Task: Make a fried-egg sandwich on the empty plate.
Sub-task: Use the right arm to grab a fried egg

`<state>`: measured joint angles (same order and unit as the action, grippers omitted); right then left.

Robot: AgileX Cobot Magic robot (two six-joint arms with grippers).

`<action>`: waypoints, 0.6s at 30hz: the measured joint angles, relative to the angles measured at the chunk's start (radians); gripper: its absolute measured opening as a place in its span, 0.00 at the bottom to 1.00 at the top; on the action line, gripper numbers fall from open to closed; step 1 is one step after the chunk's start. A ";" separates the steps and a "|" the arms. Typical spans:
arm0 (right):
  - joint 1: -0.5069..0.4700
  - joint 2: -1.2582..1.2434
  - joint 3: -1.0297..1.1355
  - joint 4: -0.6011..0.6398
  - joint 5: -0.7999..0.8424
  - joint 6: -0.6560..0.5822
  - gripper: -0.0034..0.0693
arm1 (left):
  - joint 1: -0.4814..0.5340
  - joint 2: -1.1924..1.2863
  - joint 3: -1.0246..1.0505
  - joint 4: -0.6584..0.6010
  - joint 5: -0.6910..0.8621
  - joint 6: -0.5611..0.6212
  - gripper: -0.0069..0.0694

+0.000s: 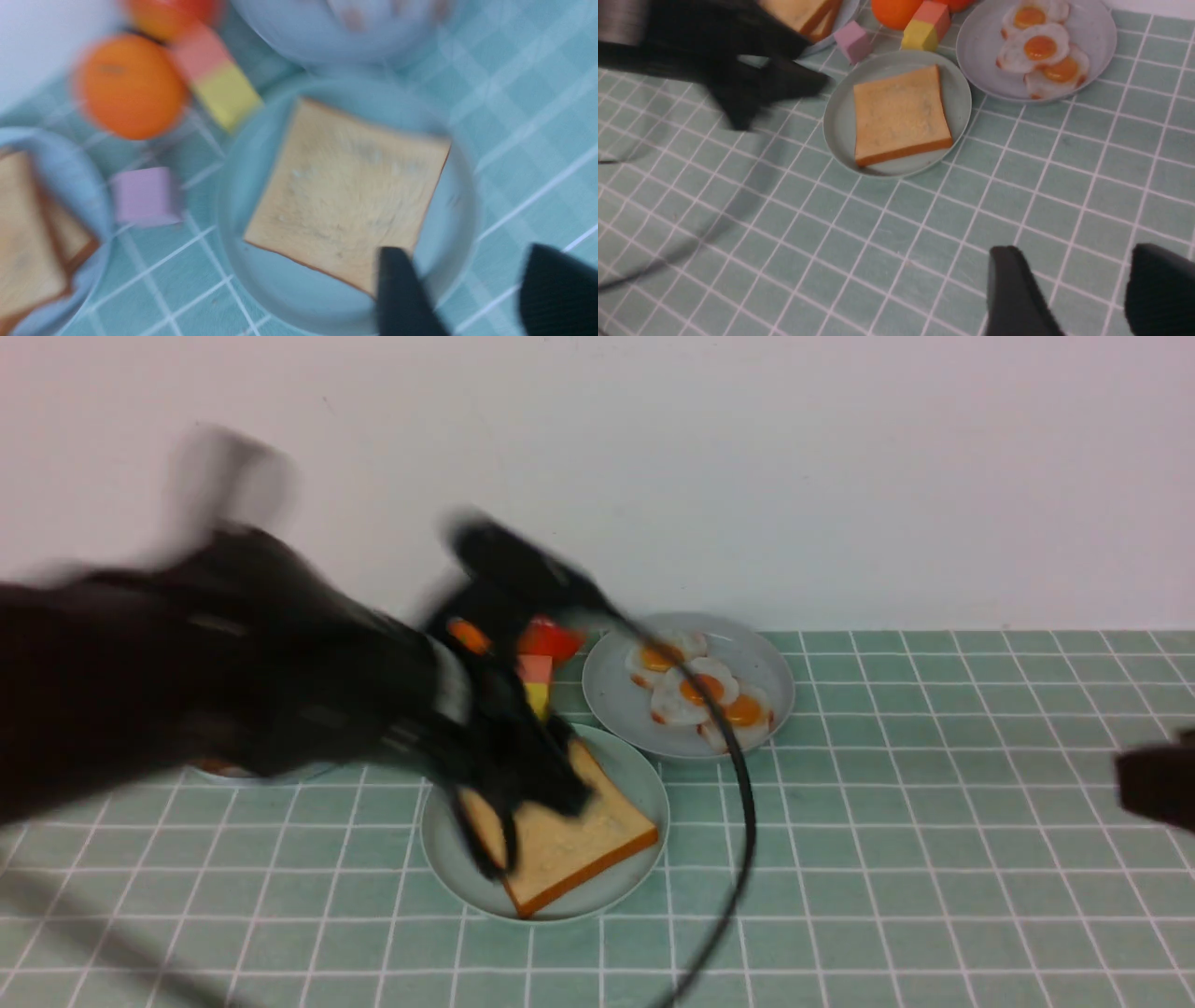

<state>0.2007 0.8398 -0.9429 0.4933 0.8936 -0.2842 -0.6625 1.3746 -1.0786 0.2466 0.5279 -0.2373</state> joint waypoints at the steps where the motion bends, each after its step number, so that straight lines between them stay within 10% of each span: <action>1: 0.000 0.007 0.000 0.003 -0.004 -0.006 0.48 | 0.001 -0.014 0.006 0.000 0.002 -0.008 0.46; 5: 0.000 0.229 -0.023 0.110 -0.083 -0.120 0.28 | 0.001 -0.322 0.151 -0.002 0.007 -0.095 0.09; 11: 0.000 0.549 -0.162 0.198 -0.122 -0.201 0.21 | 0.001 -0.707 0.424 -0.004 -0.069 -0.209 0.07; 18: 0.000 0.944 -0.413 0.212 -0.125 -0.208 0.36 | 0.001 -1.038 0.624 0.044 -0.171 -0.313 0.07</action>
<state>0.2007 1.7835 -1.3560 0.7053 0.7689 -0.4921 -0.6616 0.3367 -0.4542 0.2909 0.3571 -0.5508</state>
